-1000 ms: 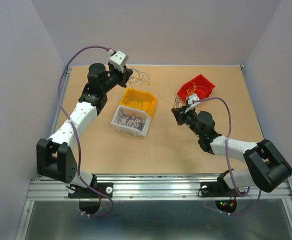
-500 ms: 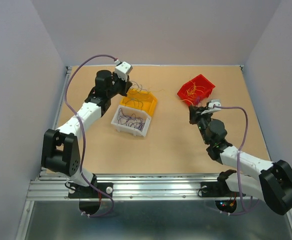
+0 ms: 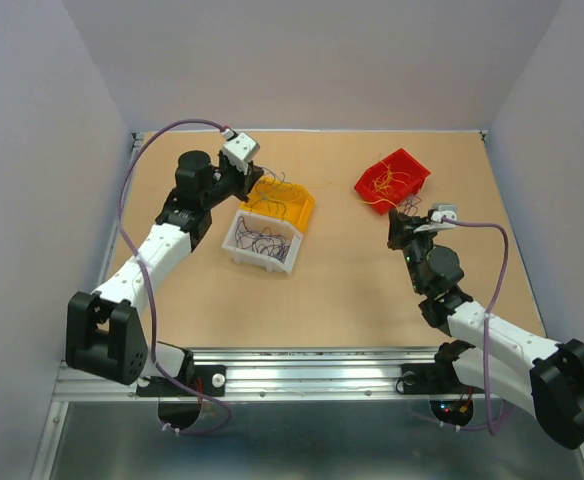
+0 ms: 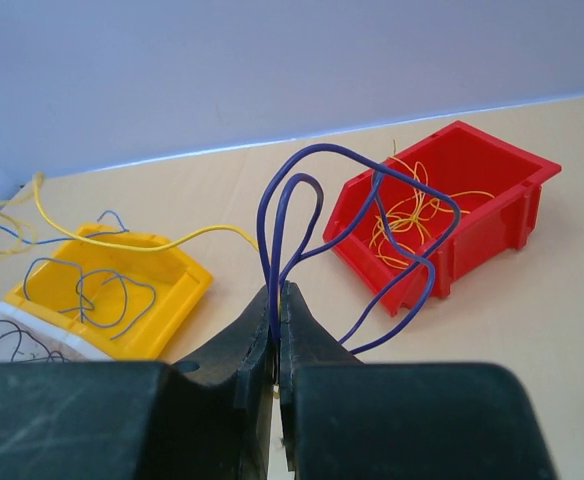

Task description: Untangle the cables

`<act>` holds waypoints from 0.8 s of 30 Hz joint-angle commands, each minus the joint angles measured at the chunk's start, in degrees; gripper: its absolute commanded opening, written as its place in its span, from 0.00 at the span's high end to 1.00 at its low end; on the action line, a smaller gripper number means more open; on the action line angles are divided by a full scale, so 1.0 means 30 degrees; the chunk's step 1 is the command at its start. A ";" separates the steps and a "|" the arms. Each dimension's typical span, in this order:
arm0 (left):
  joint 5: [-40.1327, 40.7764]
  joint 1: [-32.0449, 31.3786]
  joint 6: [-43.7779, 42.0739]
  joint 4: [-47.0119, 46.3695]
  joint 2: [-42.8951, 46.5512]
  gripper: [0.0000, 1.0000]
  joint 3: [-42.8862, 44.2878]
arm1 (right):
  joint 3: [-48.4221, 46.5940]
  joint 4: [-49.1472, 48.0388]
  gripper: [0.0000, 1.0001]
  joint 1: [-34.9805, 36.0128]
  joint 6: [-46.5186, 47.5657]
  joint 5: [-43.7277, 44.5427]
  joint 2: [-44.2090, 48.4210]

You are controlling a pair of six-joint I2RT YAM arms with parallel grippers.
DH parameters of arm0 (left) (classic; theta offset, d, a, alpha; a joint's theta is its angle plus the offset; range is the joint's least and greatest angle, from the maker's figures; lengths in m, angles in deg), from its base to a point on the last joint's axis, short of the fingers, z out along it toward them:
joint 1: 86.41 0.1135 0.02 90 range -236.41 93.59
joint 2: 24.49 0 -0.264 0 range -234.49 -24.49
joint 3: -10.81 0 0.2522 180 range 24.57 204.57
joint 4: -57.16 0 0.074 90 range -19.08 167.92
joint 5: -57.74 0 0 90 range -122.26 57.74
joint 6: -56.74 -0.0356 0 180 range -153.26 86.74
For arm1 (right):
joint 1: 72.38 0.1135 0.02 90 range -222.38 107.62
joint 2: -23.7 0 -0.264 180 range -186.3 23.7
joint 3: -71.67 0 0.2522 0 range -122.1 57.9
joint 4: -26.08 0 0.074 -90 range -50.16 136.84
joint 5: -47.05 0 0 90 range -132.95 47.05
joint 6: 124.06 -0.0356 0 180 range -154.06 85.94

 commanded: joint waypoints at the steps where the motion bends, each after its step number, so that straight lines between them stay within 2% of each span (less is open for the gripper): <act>1: -0.0258 0.0009 -0.0254 -0.1937 0.2621 1.00 -0.0624 | 0.0208 -0.0672 1.00 -0.0069 -0.0149 -0.0168 -0.0153; 5: 0.0562 -0.0020 -0.0107 -0.1557 0.3475 1.00 -0.0684 | 0.0178 -0.0672 0.99 -0.0069 -0.0208 -0.0344 -0.0211; 12: 0.0829 -0.0049 -0.0166 -0.1029 0.3067 1.00 -0.0538 | -0.0085 -0.0672 0.99 -0.0040 -0.0354 -0.0579 -0.0797; 24: 0.1970 -0.0079 0.0390 -0.0034 -0.0913 1.00 0.0838 | -0.0378 -0.0643 0.99 -0.0069 -0.0442 -0.0698 -0.1383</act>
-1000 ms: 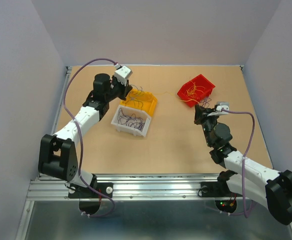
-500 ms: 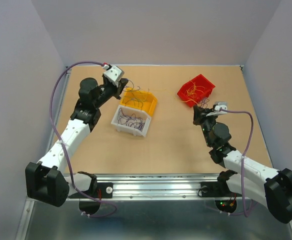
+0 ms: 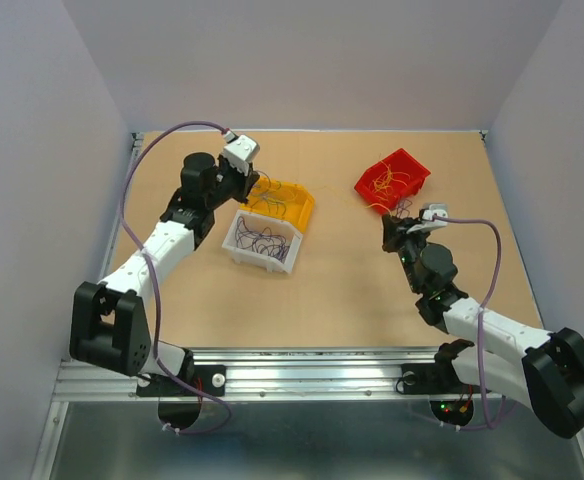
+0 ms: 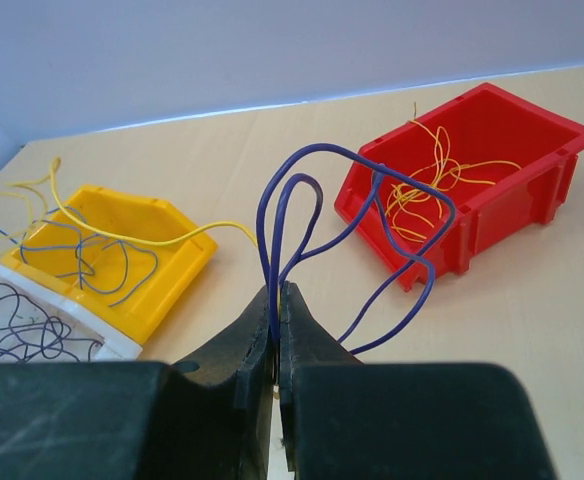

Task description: Untangle the cables

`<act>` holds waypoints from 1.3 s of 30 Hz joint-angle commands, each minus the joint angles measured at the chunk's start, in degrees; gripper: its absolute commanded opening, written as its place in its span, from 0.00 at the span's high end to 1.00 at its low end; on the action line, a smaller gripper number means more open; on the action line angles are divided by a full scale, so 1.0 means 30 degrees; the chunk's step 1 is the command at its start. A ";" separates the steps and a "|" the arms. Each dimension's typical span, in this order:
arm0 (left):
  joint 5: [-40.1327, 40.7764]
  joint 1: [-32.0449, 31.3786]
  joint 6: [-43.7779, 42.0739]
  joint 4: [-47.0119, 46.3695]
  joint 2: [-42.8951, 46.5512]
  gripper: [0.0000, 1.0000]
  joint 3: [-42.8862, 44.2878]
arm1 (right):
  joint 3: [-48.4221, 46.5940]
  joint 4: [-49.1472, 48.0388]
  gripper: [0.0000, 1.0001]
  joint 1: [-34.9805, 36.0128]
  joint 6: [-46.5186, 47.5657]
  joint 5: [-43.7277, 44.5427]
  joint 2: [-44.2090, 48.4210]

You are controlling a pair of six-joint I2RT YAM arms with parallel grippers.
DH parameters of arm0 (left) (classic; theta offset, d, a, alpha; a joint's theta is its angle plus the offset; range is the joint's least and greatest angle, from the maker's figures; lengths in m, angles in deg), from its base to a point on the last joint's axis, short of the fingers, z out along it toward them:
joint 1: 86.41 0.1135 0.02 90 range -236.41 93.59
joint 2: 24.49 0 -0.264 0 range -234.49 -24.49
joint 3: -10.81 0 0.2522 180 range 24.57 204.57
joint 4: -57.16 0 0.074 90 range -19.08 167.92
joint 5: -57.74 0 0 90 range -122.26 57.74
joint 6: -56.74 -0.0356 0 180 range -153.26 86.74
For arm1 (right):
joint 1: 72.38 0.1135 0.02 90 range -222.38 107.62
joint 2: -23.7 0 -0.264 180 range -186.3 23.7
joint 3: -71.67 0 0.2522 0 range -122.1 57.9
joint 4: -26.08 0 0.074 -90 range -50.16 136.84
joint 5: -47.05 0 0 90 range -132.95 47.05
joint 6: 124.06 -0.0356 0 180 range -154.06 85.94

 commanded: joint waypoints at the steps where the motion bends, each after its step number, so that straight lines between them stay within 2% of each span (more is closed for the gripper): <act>1: 0.0666 -0.0064 0.0289 0.0243 -0.1172 1.00 0.1588 | -0.0408 -0.0672 0.99 -0.0076 -0.0260 0.0969 -0.0152; 4: 0.0932 -0.0064 0.0202 0.0772 -0.2257 1.00 0.1913 | -0.1050 0.1227 0.99 -0.0047 -0.1195 0.4358 -0.0269; 9: 0.1079 -0.0064 0.0172 0.1095 -0.3807 0.87 0.2411 | -0.1463 0.2899 0.99 -0.0252 -0.1813 0.5838 -0.0007; 11: 0.1282 -0.0064 0.0026 0.1154 -0.4221 0.87 0.2703 | -0.1492 0.3252 0.99 -0.0397 -0.2163 0.6072 0.0256; 14: 0.2161 -0.0006 -0.0150 0.0979 -0.5099 0.93 0.2997 | -0.1667 0.4305 0.99 -0.0953 -0.2835 0.6394 0.0579; 15: 0.2366 0.0111 -0.0179 0.0863 -0.5478 1.00 0.3056 | -0.1668 0.5034 0.99 -0.1216 -0.3100 0.6425 0.0899; 18: 0.2398 0.0404 -0.0034 0.0832 -0.6008 1.00 0.3320 | -0.1376 0.6150 1.00 -0.3001 -0.4211 0.6308 0.1778; 21: 0.2046 0.0639 0.0113 0.1124 -0.6653 1.00 0.3700 | -0.1055 0.8577 0.99 -0.4643 -0.5676 0.6571 0.3855; 23: 0.1987 0.0639 0.0084 0.1271 -0.6975 1.00 0.3876 | -0.0702 0.9052 0.99 -0.5142 -0.6292 0.6890 0.5810; 26: 0.2220 0.0639 0.0025 0.1359 -0.7239 1.00 0.4022 | -0.0204 1.0311 0.99 -0.5203 -0.6732 0.8935 0.8448; 29: 0.2076 0.0668 -0.0004 0.1417 -0.7357 1.00 0.4111 | 0.0440 1.0929 0.99 -0.5203 -0.6795 0.9325 1.0882; 39: 0.1988 0.0668 -0.0121 0.1710 -0.7884 1.00 0.4462 | 0.0530 1.2716 0.99 -0.5203 -0.7410 1.0381 1.3410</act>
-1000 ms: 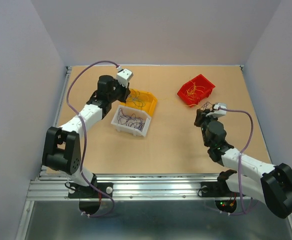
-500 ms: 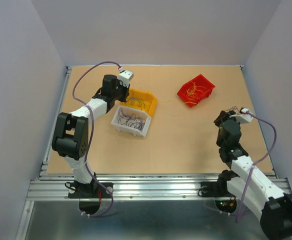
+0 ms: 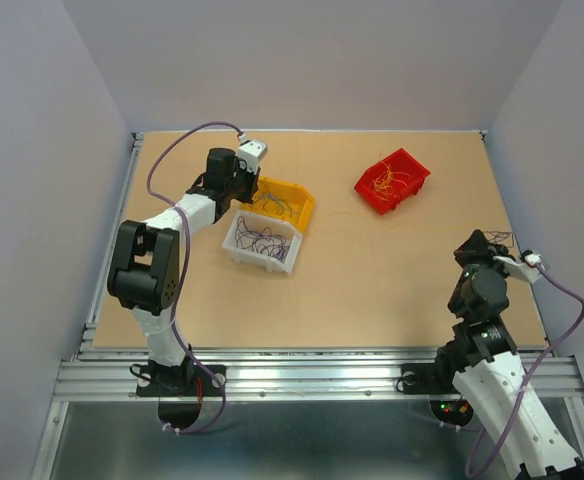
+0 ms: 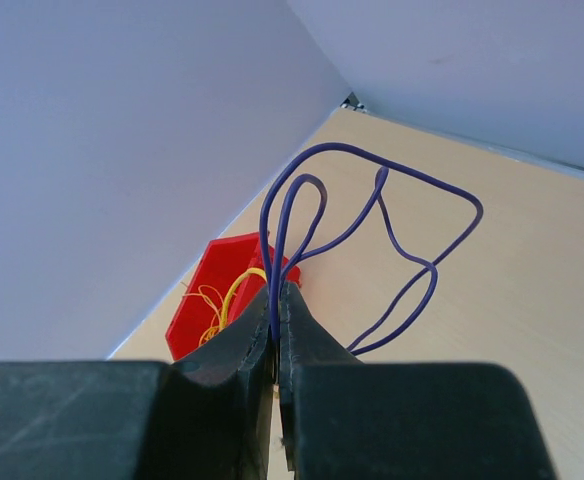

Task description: Untangle the cables

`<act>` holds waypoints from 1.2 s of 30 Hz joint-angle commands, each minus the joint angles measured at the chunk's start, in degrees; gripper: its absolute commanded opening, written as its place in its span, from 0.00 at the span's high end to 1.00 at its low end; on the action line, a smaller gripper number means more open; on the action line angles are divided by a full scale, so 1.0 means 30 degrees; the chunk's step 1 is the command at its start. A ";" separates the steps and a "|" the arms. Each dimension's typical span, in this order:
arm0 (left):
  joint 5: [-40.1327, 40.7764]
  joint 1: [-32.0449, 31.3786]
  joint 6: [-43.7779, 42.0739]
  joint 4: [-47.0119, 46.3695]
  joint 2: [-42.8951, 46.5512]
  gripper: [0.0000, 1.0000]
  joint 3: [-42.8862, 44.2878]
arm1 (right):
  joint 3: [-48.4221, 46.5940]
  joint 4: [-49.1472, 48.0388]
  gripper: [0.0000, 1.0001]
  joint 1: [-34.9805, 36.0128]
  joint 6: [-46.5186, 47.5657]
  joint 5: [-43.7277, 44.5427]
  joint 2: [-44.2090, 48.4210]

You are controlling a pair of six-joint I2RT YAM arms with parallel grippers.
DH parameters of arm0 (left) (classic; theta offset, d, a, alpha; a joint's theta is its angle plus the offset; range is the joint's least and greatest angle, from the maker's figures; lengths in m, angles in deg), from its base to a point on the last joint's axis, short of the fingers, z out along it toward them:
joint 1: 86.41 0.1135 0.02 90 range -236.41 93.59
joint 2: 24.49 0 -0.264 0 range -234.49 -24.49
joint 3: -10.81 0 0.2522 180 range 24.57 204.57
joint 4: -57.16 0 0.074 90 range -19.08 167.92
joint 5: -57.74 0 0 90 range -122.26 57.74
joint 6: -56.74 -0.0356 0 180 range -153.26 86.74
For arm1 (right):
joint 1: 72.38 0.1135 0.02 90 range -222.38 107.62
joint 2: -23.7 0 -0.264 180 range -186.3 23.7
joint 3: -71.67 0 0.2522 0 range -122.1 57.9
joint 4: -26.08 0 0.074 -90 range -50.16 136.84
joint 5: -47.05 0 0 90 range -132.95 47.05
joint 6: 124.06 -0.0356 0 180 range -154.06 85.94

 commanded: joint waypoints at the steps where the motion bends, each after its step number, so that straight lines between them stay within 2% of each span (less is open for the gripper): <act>1: -0.0162 0.0042 -0.0107 -0.0009 -0.0052 1.00 0.0951 | 0.0449 0.0914 1.00 -0.0074 -0.0495 0.0975 0.1171; 12: -0.0339 -0.0046 -0.0370 0.0607 -0.0667 1.00 0.1536 | 0.0420 0.1061 0.99 -0.0074 -0.0961 0.0941 0.1260; 16: 0.1096 0.0216 -0.0167 0.0200 -0.0290 1.00 0.1304 | 0.0537 0.3016 0.99 -0.0074 -0.2369 0.3108 0.3068; 18: 0.0629 0.0480 0.0213 -0.0446 0.0063 1.00 0.0836 | 0.0625 0.3636 0.99 -0.0074 -0.2719 0.4190 0.4098; 23: -0.0102 0.0921 0.0803 -0.0595 0.0242 1.00 0.0716 | 0.0129 0.7470 0.99 -0.0074 -0.5001 0.6331 0.6650; 27: -0.0280 0.0921 0.0831 -0.0184 -0.0374 1.00 0.1272 | -0.0808 1.1129 0.99 -0.0074 -0.9243 0.8031 0.7033; 29: -0.0280 0.0921 0.0772 -0.0038 -0.0637 1.00 0.1419 | -0.1393 1.4379 0.99 -0.0074 -1.1558 0.8676 0.7062; 30: -0.0309 0.0921 0.0772 -0.0008 -0.0668 1.00 0.1420 | -0.1657 1.5812 0.99 -0.0074 -1.5224 0.9317 0.7062; 31: -0.0339 0.0921 0.0772 -0.0008 -0.0668 1.00 0.1420 | -0.1892 1.8842 0.99 -0.0074 -1.7029 0.9497 0.7062; 33: -0.0542 0.0921 0.0743 -0.0037 -0.0580 1.00 0.1362 | -0.2479 2.0651 1.00 -0.0074 -2.0074 0.9704 0.7091; 36: -0.0690 0.0892 0.0714 -0.0037 -0.0492 1.00 0.1303 | -0.2744 2.1568 1.00 -0.0074 -2.0329 0.9617 0.7062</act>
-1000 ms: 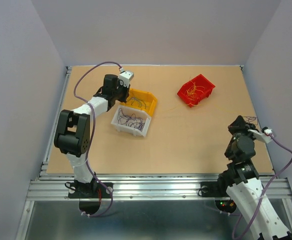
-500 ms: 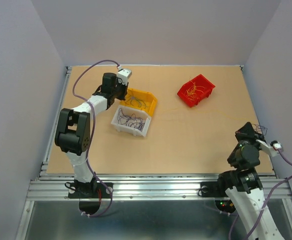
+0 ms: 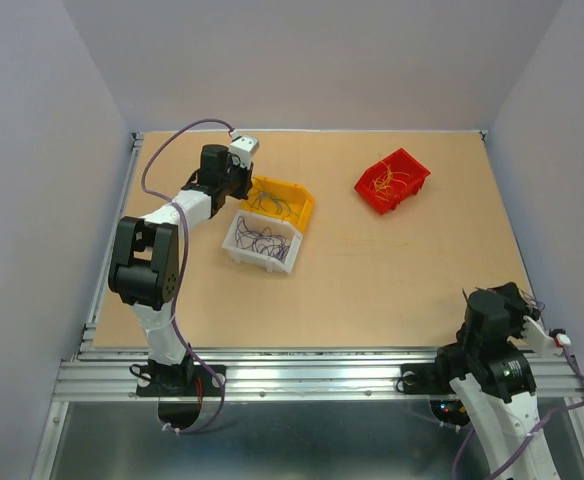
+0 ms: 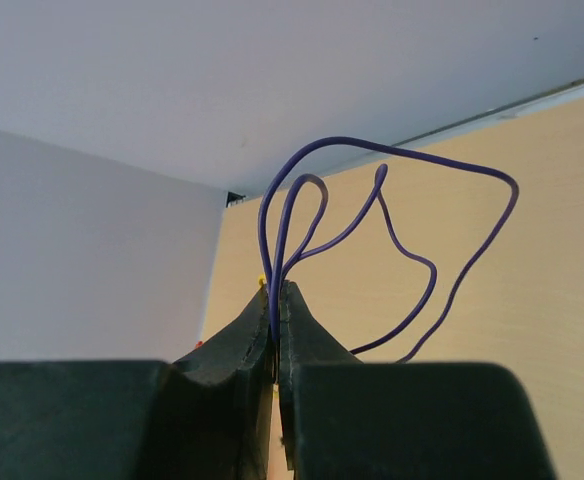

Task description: Untangle the cables

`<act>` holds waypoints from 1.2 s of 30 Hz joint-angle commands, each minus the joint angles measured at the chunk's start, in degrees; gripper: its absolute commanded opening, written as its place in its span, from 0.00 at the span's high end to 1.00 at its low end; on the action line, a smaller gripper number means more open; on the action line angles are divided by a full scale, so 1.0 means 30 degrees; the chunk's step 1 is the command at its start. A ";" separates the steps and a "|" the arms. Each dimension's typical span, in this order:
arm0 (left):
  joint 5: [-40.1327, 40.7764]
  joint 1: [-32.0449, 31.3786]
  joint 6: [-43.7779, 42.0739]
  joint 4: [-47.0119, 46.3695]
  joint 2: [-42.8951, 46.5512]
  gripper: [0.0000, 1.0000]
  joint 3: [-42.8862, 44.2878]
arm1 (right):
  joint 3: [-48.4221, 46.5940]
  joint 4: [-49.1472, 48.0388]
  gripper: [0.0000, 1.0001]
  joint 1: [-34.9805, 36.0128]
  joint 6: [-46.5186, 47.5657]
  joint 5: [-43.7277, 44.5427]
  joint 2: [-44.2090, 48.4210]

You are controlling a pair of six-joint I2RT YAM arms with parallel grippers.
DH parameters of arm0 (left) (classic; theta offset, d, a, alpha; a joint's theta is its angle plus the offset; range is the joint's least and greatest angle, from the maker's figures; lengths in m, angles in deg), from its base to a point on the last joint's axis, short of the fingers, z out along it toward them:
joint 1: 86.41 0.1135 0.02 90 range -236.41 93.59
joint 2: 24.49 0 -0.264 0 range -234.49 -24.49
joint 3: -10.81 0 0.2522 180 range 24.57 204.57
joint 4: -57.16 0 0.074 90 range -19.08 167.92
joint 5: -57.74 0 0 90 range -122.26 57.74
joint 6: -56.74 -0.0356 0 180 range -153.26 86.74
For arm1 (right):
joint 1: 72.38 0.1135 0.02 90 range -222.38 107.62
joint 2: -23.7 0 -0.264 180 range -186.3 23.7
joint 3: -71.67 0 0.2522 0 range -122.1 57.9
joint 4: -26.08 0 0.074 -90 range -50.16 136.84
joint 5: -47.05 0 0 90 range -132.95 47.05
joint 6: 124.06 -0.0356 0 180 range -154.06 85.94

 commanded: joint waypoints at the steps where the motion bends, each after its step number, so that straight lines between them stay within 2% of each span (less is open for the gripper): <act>1: -0.0428 0.0003 0.0015 -0.0139 0.0258 1.00 0.0567 | -0.1331 0.3602 1.00 -0.0074 -0.4730 0.1712 0.0097; 7: 0.0040 -0.0319 -0.0220 -0.0052 0.0258 1.00 0.0596 | -0.1359 0.2519 1.00 -0.0075 -0.3501 0.1536 -0.0372; 8: 0.0041 -0.0465 -0.0394 -0.0022 0.0258 1.00 0.0567 | -0.1359 0.2141 0.99 -0.0074 -0.2282 0.1449 -0.0430; 9: 0.0012 -0.0524 -0.0454 0.0007 0.0287 0.98 0.0596 | -0.1214 0.0426 0.99 -0.0074 -0.1168 0.1158 -0.0460; 10: -0.0018 -0.0670 -0.0541 0.0036 0.0316 0.95 0.0567 | -0.1213 0.0409 0.99 -0.0074 0.0148 0.0865 -0.0431; 11: 0.0127 -0.0787 -0.0716 0.0037 0.0346 0.92 0.0567 | -0.0807 -0.2550 0.99 -0.0074 0.2076 0.0369 -0.0460; 12: 0.0216 -0.1049 -0.0805 0.0066 0.0375 0.90 0.0509 | -0.0571 -0.4117 0.99 -0.0074 0.5257 -0.0883 -0.0547; 13: 0.0332 -0.1110 -0.0893 0.0066 0.0346 0.85 0.0508 | -0.0104 -0.6221 0.99 -0.0074 0.6101 -0.1389 -0.0693; 16: 0.0363 -0.1286 -0.1099 0.0299 0.0171 0.72 0.0683 | -0.0041 -0.8230 0.99 -0.0074 0.8389 -0.2738 -0.1658; 17: 0.0276 -0.1315 -0.1244 0.0474 0.0025 0.66 0.0800 | -0.0128 -0.8959 0.99 -0.0074 1.0279 -0.3206 -0.2154; 19: 0.0217 -0.1374 -0.1304 0.0564 0.0081 0.57 0.0801 | -0.0246 -1.0132 1.00 -0.0074 1.1082 -0.4695 -0.2655; 24: -0.0164 -0.1404 -0.1450 0.0389 0.0667 0.45 0.0452 | 0.0192 -1.2976 1.00 -0.0074 1.3342 -0.7016 -0.4266; 25: -0.0251 -0.1404 -0.1509 0.0243 0.1016 0.36 0.0363 | 0.0222 -1.3502 1.00 -0.0074 1.3809 -0.7628 -0.4819; 27: -0.0720 -0.1404 -0.1713 0.0125 0.1428 0.29 -0.0018 | 0.0165 -1.3829 0.99 -0.0074 1.4163 -0.8304 -0.5233; 30: -0.2007 -0.1607 -0.2532 0.0182 0.2073 0.25 -0.0282 | 0.0193 -1.4035 0.99 -0.0074 1.4603 -0.9037 -0.5587; 36: -0.0988 -0.3978 -0.5198 0.1412 0.1929 0.24 0.0417 | 0.0457 -1.5264 1.00 -0.0074 1.5219 -1.0240 -0.5294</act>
